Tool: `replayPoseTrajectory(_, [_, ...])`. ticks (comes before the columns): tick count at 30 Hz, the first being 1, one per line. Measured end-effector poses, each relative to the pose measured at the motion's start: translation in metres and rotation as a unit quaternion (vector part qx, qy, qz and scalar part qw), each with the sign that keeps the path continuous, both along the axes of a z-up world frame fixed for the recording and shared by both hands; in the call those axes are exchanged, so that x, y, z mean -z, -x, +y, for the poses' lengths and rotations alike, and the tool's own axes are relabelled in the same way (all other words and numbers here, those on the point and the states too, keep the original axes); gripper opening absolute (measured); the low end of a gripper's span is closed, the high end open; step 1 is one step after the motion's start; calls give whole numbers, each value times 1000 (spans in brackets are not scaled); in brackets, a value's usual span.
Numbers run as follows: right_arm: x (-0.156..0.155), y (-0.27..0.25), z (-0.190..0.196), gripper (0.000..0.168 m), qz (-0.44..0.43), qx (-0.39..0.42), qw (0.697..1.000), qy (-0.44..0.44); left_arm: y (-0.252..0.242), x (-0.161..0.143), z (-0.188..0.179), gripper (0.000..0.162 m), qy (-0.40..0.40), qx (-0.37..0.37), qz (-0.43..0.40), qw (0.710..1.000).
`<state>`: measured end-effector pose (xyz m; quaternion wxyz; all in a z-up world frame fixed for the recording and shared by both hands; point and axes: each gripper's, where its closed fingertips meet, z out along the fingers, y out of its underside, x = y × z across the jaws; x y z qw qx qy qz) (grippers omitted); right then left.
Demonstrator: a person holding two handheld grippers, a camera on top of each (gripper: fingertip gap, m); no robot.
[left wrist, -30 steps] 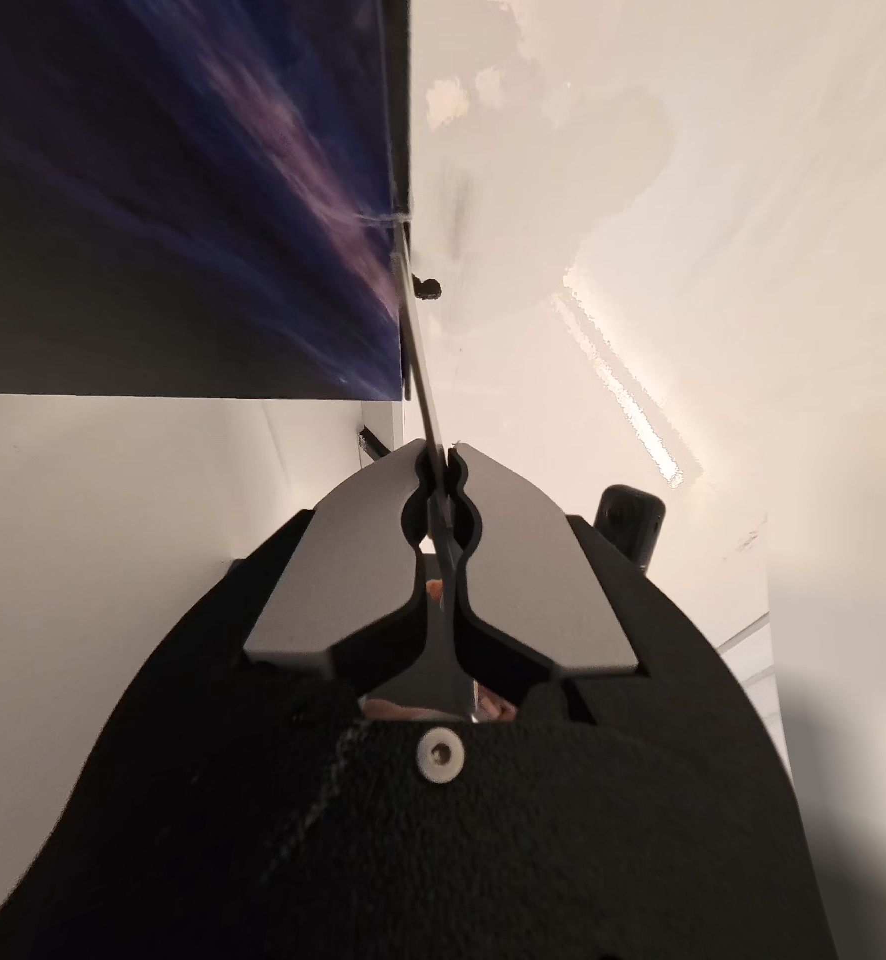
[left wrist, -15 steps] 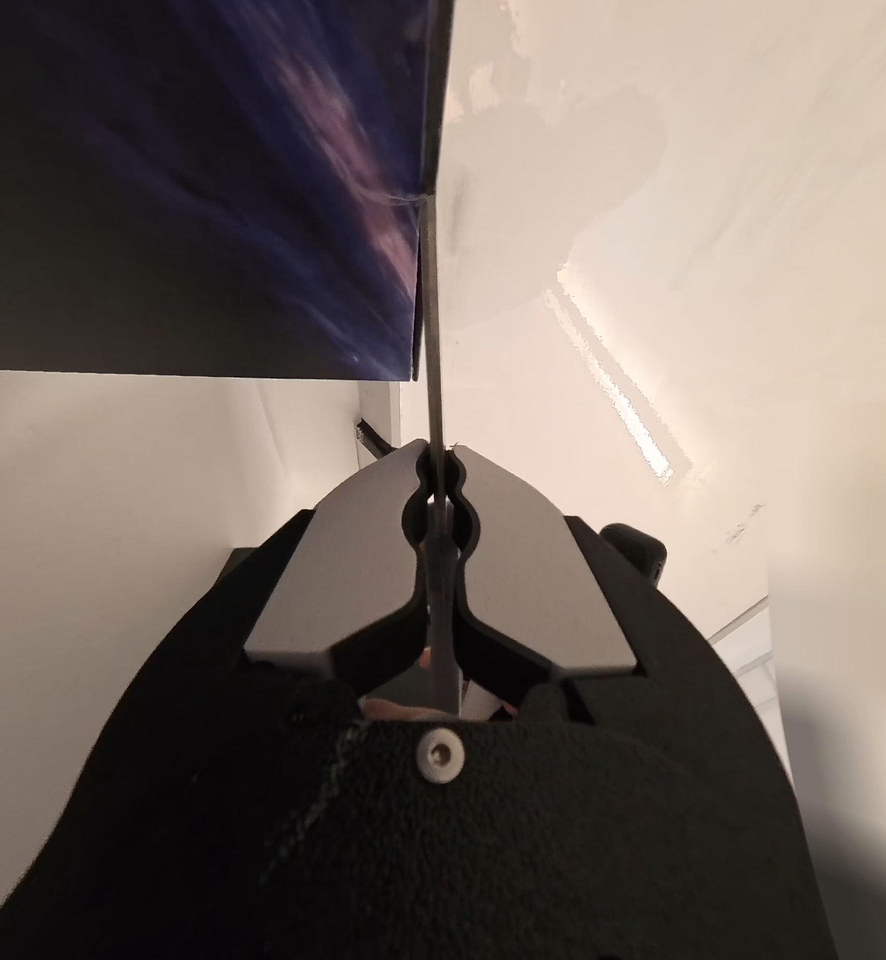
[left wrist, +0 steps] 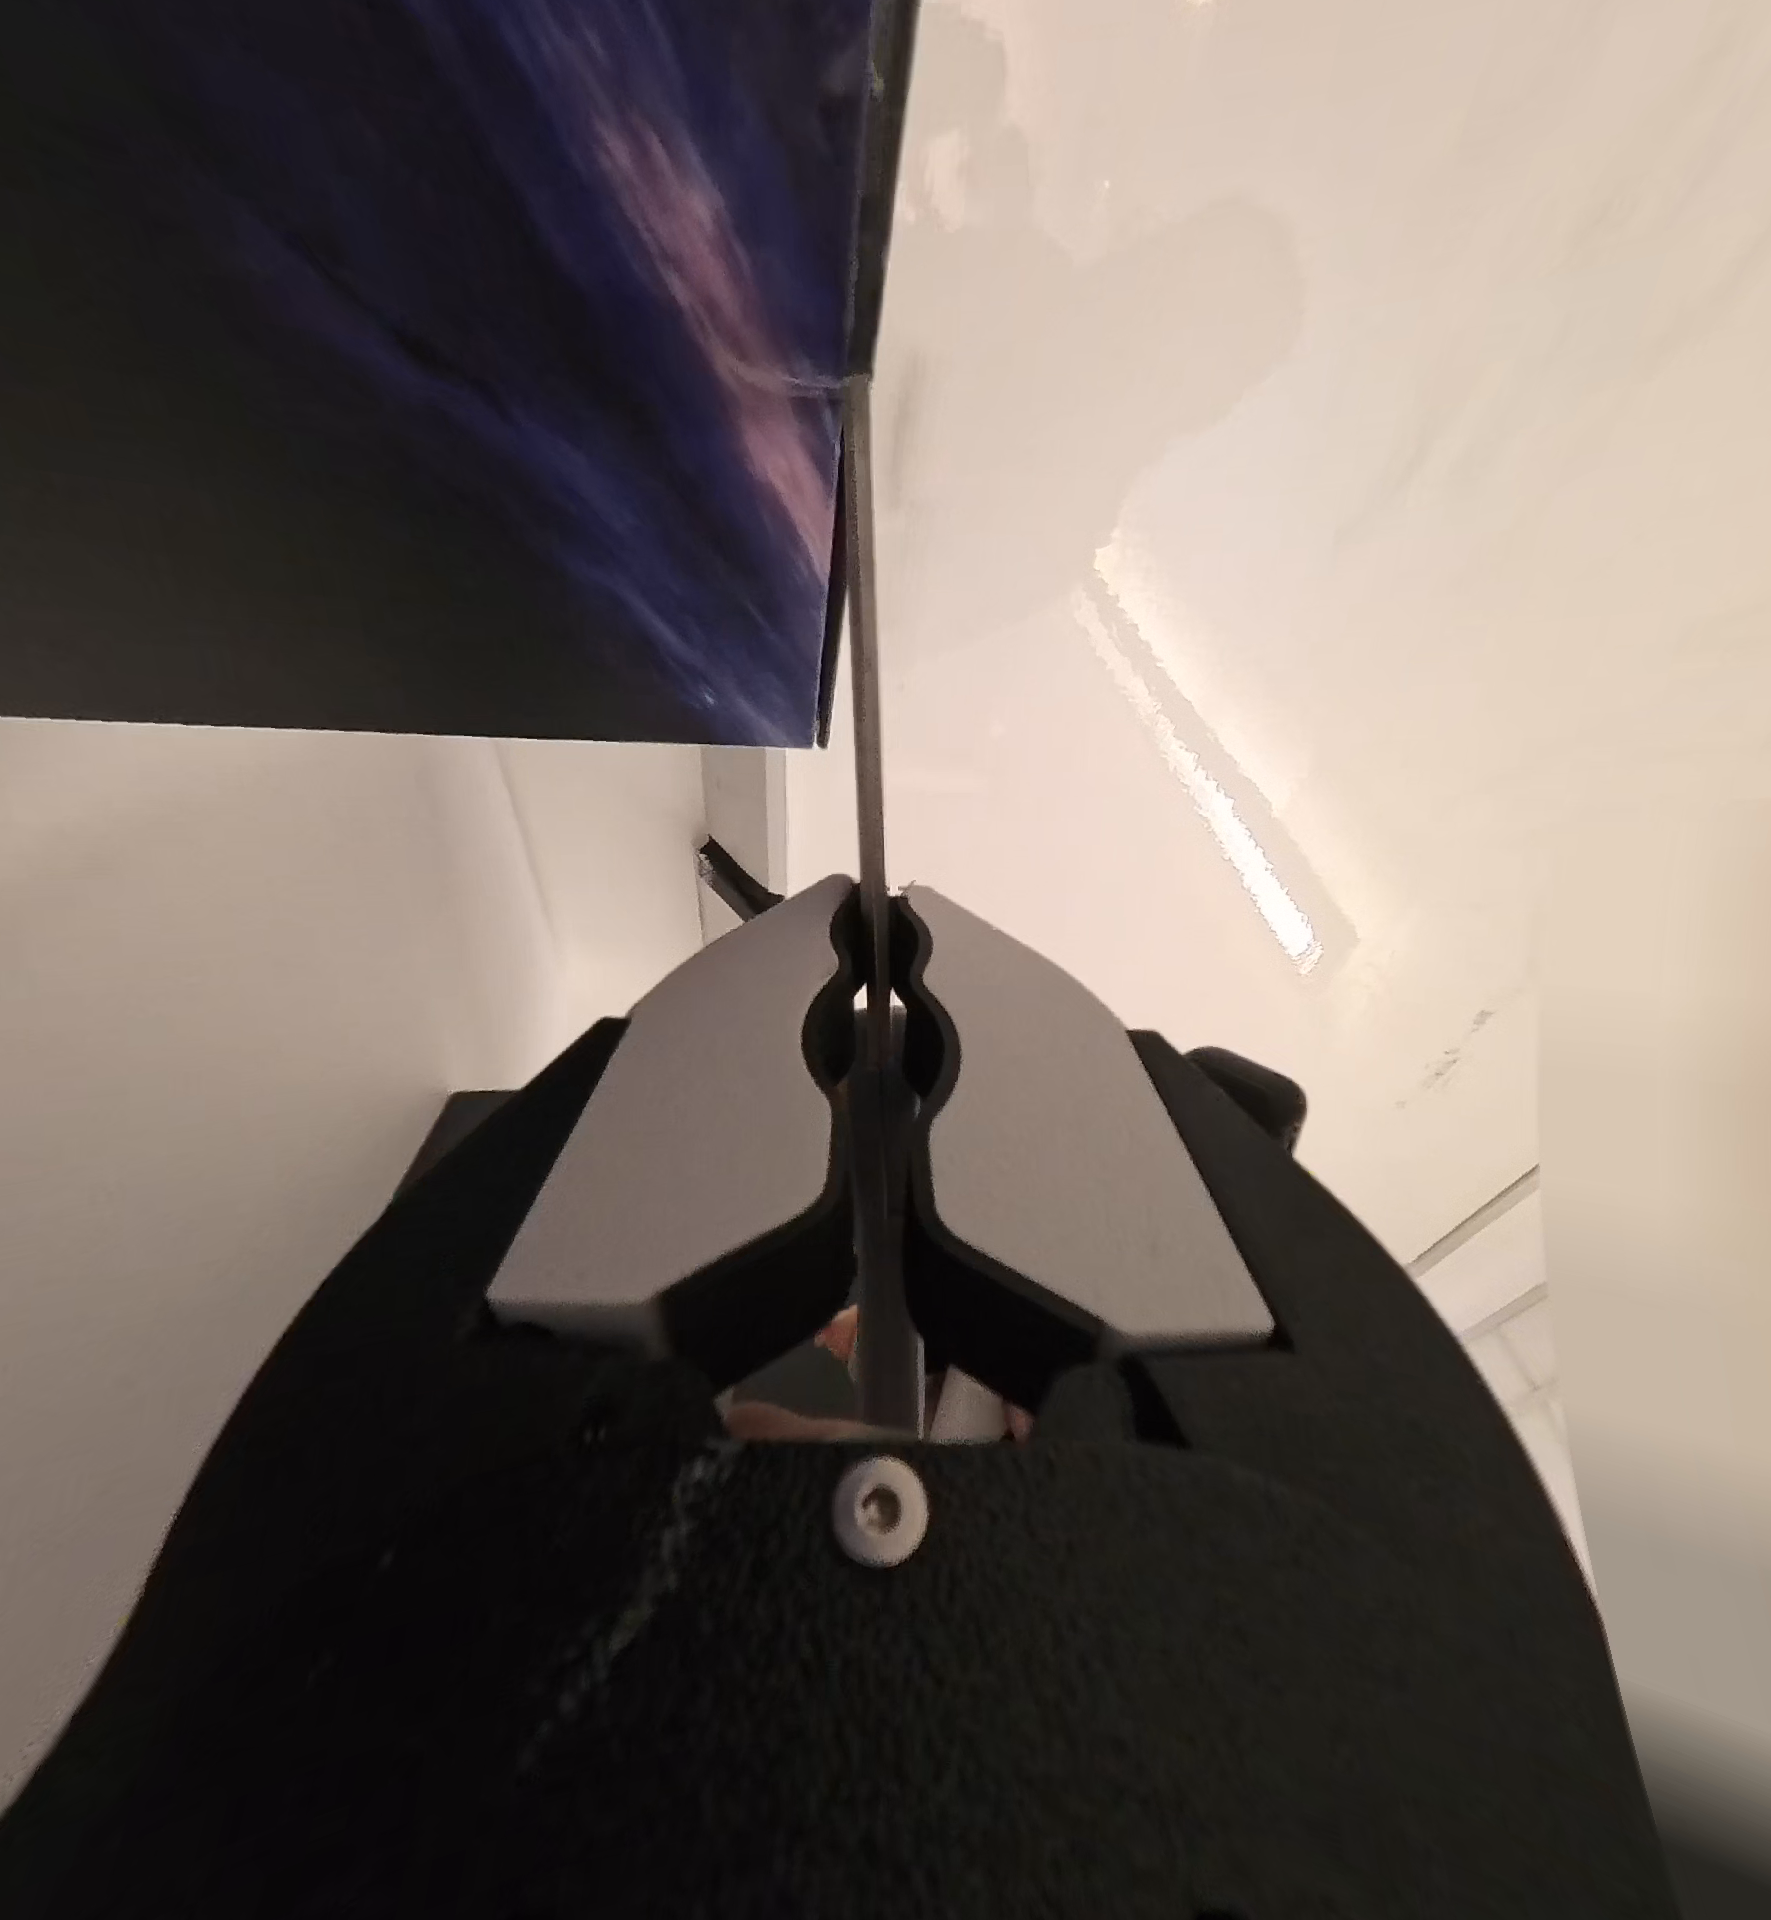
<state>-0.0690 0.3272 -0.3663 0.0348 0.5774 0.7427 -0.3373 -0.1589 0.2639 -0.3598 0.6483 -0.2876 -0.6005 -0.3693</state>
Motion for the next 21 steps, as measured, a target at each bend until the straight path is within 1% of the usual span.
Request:
replayPoseTrajectory(3, [-1,2,1,7,-9,-5,1000,16,1,0,1,2,2,0,1,1000])
replayPoseTrajectory(7, [5,11,6,7,13,-10,999,-39,2,0,3,1,-9,0,-1,1000])
replayPoseTrajectory(8, [5,12,4,7,11,-12,999,-38,1,0,3,1,-11,5,3,1000])
replayPoseTrajectory(13, [1,-1,-17,7,-16,-36,999,13,-5,-2,-3,1,-28,27,9,999])
replayPoseTrajectory(16, [5,-11,-29,8,-23,-48,999,-4,-8,0,-8,1,-20,36,13,999])
replayPoseTrajectory(18, [7,-12,-31,8,-18,-37,999,-12,-9,0,-8,1,-10,41,15,999])
replayPoseTrajectory(21, [-2,-11,-34,8,-14,-13,999,41,-9,-4,-8,2,-33,39,6,999])
